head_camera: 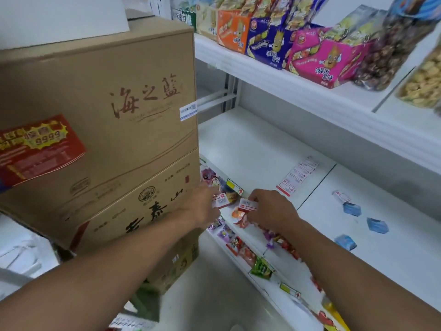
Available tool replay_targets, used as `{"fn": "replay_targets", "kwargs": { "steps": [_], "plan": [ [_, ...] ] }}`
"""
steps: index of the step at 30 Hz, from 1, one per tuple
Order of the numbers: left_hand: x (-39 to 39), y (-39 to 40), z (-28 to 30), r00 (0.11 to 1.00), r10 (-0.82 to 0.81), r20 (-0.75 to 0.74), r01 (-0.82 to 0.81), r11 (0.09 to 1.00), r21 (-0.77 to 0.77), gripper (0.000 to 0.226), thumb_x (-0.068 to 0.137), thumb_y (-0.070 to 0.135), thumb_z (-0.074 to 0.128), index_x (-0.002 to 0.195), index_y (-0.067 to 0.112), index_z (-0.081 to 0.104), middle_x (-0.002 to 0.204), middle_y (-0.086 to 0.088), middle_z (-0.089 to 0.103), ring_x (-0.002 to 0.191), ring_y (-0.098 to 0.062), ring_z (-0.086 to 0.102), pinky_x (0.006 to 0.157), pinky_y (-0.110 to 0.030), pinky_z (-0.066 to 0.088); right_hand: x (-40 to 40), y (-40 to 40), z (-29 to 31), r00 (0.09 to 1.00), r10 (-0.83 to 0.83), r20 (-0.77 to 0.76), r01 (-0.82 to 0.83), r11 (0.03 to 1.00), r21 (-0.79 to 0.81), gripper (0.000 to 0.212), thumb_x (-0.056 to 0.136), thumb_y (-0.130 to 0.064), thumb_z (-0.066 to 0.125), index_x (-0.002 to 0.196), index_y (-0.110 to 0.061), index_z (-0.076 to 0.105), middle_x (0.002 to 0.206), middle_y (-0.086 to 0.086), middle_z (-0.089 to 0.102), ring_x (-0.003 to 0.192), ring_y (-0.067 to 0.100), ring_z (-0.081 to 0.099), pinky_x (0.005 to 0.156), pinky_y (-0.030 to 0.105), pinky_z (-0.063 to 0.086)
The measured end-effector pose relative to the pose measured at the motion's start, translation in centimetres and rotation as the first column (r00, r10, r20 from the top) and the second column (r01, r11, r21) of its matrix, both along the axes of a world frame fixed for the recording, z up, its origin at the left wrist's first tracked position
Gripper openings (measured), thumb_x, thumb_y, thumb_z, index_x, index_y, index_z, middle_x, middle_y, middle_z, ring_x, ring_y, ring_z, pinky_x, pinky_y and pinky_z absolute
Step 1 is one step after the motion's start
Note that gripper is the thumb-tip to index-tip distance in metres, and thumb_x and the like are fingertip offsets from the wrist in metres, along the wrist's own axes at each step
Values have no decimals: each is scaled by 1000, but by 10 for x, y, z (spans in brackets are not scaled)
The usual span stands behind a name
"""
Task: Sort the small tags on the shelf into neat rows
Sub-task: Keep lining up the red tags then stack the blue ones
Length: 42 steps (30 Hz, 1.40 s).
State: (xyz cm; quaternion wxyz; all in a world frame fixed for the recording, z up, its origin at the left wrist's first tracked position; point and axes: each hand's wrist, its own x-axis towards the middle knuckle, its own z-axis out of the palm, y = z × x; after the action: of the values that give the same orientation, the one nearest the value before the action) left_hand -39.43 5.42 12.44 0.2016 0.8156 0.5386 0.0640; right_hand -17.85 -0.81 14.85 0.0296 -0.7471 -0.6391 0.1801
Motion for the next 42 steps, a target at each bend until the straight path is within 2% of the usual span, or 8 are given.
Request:
{"fn": "replay_targets", "kwargs": {
  "steps": [4, 7, 10, 13, 20, 27, 34, 42],
  "plan": [
    [19, 19, -7, 995, -59, -85, 58, 998, -12, 58, 91, 40, 76, 146, 32, 59, 134, 1, 58, 115, -24, 59, 95, -41, 55, 25, 11, -20, 999, -49, 2, 49, 998, -41, 38, 81, -46, 79, 113, -35, 62, 103, -9, 67, 89, 14, 63, 77, 35, 57],
    [38, 36, -6, 983, -117, -141, 118, 993, -3, 42, 90, 39, 74, 131, 32, 66, 123, 1, 60, 107, -25, 59, 90, -41, 55, 43, 21, -30, 996, -91, -23, 90, 995, -45, 40, 78, -49, 80, 110, -36, 60, 104, -9, 67, 89, 14, 63, 75, 33, 53],
    [63, 62, -8, 978, -152, -145, 150, 988, -30, 34, 85, 41, 75, 119, 36, 69, 120, 6, 60, 112, -22, 61, 89, -41, 58, 62, 31, -35, 988, -140, -58, 137, 989, -51, 44, 78, -52, 82, 113, -35, 61, 105, -9, 67, 91, 13, 62, 76, 32, 51],
    [95, 79, -10, 967, -212, -142, 208, 977, -45, 47, 86, 38, 74, 132, 34, 65, 124, 3, 58, 118, -24, 57, 95, -44, 55, 88, 34, -41, 980, -182, -86, 177, 982, -66, 41, 80, -50, 80, 114, -33, 62, 105, -8, 67, 92, 14, 63, 79, 34, 54],
    [159, 95, -36, 939, -320, -128, 316, 948, -48, 59, 90, 33, 75, 146, 30, 60, 123, 4, 56, 118, -21, 54, 92, -39, 55, 145, 23, -63, 956, -280, -85, 269, 955, -122, 31, 84, -39, 77, 112, -31, 64, 109, -7, 71, 94, 15, 66, 84, 35, 57],
    [211, 112, -64, 865, -469, -178, 465, 883, -64, 60, 88, 38, 75, 146, 33, 58, 122, 7, 54, 111, -16, 52, 87, -37, 60, 165, 18, -77, 912, -402, -89, 390, 913, -122, 31, 85, -39, 74, 113, -31, 64, 111, -6, 70, 97, 17, 66, 80, 34, 57],
    [238, 137, -91, 808, -582, -91, 577, 813, -78, 66, 88, 37, 75, 150, 29, 56, 127, 3, 59, 114, -16, 52, 88, -33, 59, 148, 13, -92, 839, -529, -126, 513, 847, -137, 30, 84, -38, 75, 112, -32, 64, 110, -8, 70, 94, 16, 66, 79, 34, 59],
    [253, 160, -129, 745, -667, -17, 667, 745, 1, 43, 91, 28, 78, 132, 31, 63, 135, 1, 66, 119, -18, 59, 93, -30, 55, 132, 14, -112, 751, -650, -116, 631, 759, -159, 38, 83, -37, 72, 120, -34, 64, 110, -9, 70, 91, 16, 63, 76, 33, 55]
  ]
}}
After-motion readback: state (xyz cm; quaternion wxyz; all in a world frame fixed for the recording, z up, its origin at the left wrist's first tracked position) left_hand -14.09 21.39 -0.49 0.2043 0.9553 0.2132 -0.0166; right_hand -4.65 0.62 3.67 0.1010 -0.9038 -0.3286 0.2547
